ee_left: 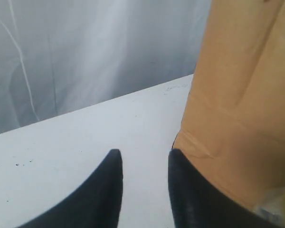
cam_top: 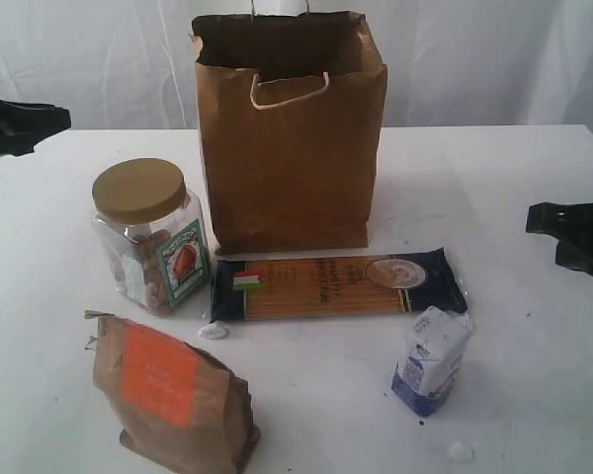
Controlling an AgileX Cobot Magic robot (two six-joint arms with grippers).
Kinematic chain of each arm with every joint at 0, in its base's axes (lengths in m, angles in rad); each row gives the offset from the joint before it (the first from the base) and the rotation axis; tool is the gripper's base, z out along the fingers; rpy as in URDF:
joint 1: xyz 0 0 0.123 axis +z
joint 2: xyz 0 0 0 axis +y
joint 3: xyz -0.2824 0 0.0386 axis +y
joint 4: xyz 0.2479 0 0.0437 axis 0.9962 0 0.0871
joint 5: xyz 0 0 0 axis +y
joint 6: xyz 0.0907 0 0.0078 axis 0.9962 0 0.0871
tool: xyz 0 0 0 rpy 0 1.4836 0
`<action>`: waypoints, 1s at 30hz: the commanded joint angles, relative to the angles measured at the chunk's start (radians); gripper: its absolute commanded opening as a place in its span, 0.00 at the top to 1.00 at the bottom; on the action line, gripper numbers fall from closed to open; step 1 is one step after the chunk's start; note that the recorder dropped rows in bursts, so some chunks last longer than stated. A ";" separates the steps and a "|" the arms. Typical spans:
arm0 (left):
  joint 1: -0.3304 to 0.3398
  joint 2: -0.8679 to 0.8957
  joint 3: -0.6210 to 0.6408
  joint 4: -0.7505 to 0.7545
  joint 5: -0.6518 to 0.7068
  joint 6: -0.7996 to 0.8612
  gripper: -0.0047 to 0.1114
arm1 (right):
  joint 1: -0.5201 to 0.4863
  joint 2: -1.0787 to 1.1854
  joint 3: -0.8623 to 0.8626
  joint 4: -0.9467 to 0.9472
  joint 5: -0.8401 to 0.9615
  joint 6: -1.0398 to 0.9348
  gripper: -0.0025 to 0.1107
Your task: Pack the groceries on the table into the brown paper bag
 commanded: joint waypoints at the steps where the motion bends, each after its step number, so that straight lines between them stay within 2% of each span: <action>1: -0.035 0.119 -0.100 -0.028 0.009 0.154 0.78 | -0.006 -0.001 0.004 0.078 0.028 -0.012 0.98; 4: -0.057 0.180 -0.160 -0.028 0.017 0.154 0.96 | -0.006 -0.001 0.004 0.102 0.038 -0.012 0.98; 6: -0.066 0.207 -0.173 -0.028 0.049 0.150 0.96 | -0.006 -0.001 0.004 0.107 0.049 -0.012 0.98; 8: -0.068 0.226 -0.173 -0.018 0.148 0.150 0.96 | -0.006 -0.001 0.004 0.109 0.067 -0.012 0.98; 11: -0.068 0.224 -0.173 0.180 0.285 0.140 0.96 | -0.006 -0.001 0.004 0.109 0.085 -0.017 0.98; 13: -0.068 0.220 -0.173 0.318 0.342 0.066 0.96 | -0.006 -0.001 0.004 0.109 0.090 -0.033 0.98; 17: -0.068 0.208 -0.173 0.549 0.359 -0.146 0.96 | -0.006 -0.001 0.004 0.109 0.083 -0.039 0.98; 21: -0.068 0.190 -0.173 0.706 0.428 -0.265 0.96 | -0.006 -0.001 0.004 0.109 0.060 -0.039 0.98; 27: -0.070 0.166 -0.159 0.716 0.428 -0.303 0.96 | -0.006 -0.001 0.004 0.109 0.052 -0.039 0.98; 30: -0.042 0.120 -0.159 0.753 0.428 -0.276 0.96 | -0.006 -0.001 0.004 0.109 0.067 -0.039 0.98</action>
